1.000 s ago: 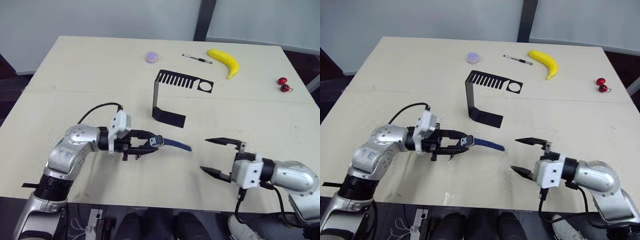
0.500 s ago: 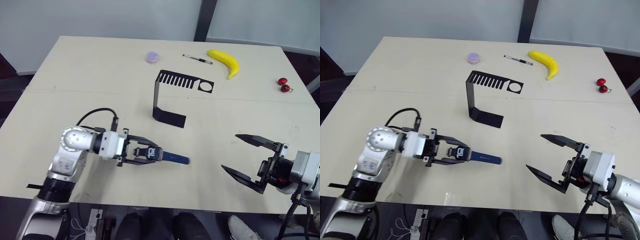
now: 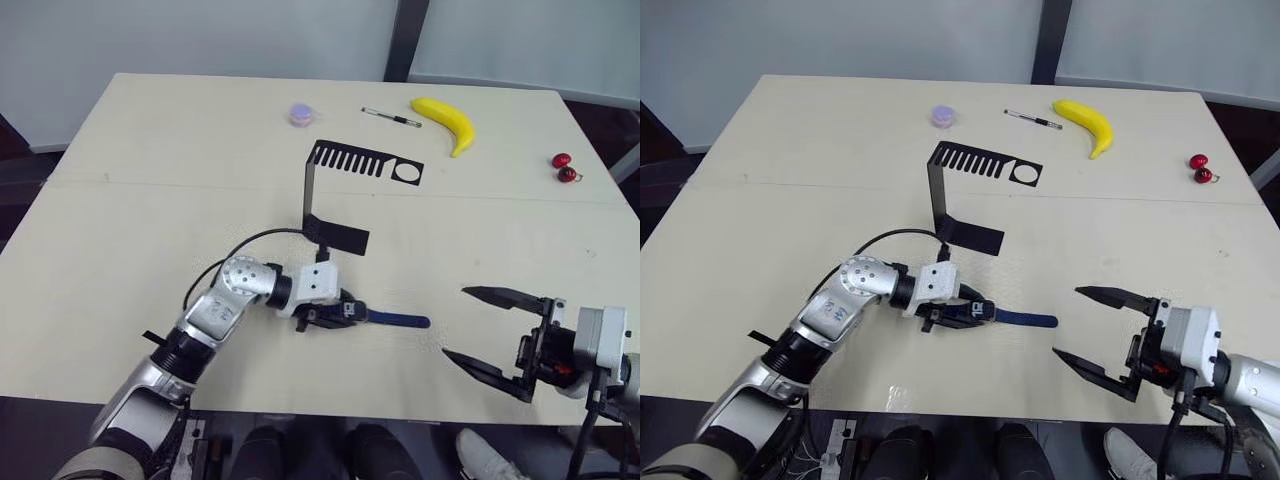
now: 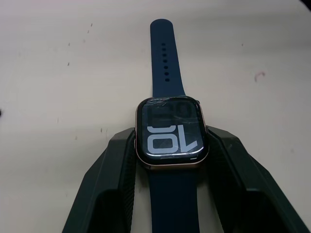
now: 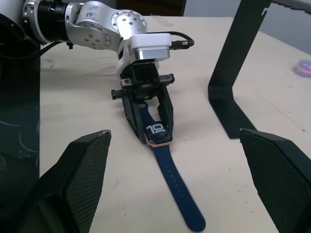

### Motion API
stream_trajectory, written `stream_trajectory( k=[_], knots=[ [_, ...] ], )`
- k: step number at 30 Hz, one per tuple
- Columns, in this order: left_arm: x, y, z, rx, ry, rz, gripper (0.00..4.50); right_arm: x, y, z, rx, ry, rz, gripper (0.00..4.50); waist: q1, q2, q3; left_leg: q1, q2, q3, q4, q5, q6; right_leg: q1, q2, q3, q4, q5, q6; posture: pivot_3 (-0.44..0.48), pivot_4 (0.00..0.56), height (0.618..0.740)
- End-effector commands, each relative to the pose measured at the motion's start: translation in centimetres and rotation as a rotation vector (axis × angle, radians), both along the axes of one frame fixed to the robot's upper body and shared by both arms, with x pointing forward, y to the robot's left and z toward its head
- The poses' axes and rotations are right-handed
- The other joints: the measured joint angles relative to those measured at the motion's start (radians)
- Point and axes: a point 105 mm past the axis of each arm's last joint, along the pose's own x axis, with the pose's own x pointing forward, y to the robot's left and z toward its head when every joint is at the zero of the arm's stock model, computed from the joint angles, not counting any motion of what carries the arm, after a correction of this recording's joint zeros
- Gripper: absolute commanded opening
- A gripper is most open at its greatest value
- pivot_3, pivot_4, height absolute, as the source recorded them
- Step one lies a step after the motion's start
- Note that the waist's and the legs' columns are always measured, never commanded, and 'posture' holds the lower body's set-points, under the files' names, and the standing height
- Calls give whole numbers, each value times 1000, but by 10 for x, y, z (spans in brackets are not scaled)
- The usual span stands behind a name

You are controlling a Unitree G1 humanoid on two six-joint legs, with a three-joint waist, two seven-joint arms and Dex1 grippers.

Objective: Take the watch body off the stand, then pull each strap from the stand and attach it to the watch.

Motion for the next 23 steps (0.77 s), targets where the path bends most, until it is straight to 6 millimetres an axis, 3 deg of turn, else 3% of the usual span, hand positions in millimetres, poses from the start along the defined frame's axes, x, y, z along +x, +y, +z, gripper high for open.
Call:
stream_trajectory(
  k=[1, 2, 3, 7, 9, 12, 18, 20, 23],
  knots=[
    [-5, 1, 4, -19, -21, -8, 1592, -4, 0, 4, -2, -16, 7, 4440, 2, 0, 0, 0, 0, 0, 0, 0, 0, 0, -1, 0, 0, 0, 0, 0, 150, 740],
    [-5, 4, 7, -42, -36, -5, 1592, -3, -1, 2, -4, -6, 4, 4440, 3, 0, 0, 0, 0, 0, 0, 0, 0, 0, -2, 0, 0, 0, 0, 0, 150, 740],
    [-5, 5, 9, -60, -47, -2, 2630, -3, -1, 0, -6, 0, 3, 4500, 3, 0, 0, 0, -1, -1, 0, 0, 0, 0, -2, 0, 0, 0, 0, 0, 150, 740],
    [-15, 35, 36, -195, -139, -45, 4477, 1, -9, 0, -36, -12, -15, 4500, -3, 0, 0, 0, 0, 0, 0, 0, 0, 0, -2, -1, 0, 0, 0, 0, 150, 740],
    [-25, 73, 46, -220, -160, -30, 4477, 2, -19, 3, -59, -19, -35, 4500, -9, 0, 0, 0, 1, 0, 0, 0, 0, -1, -1, 0, 0, 0, 0, 0, 150, 740],
    [-31, 111, 49, -179, -163, 42, 4477, 1, -30, 6, -93, -23, -46, 4500, -11, 0, 0, 2, 2, 0, -1, 0, 0, -1, 0, 0, 0, 0, 0, 0, 150, 740],
    [-46, 208, 58, -29, -237, 417, 4477, 6, -66, 10, -216, -36, -91, 4500, -5, 0, 0, 2, 0, 0, -2, 0, 0, 1, -5, 1, -4, 0, 0, 0, 150, 740],
    [-55, 219, 58, -30, -255, 484, 4477, 10, -71, 10, -225, -45, -94, 4500, -4, 0, 0, 2, -1, 0, -3, 0, 1, 1, -9, 0, -5, 0, 0, 0, 150, 740],
    [-60, 216, 54, -37, -263, 491, 4477, 14, -72, 8, -211, -46, -77, 4500, -1, 0, 0, 2, -2, 0, -2, -1, 1, 1, -11, -1, -6, 0, 0, 0, 150, 740]
  ],
)
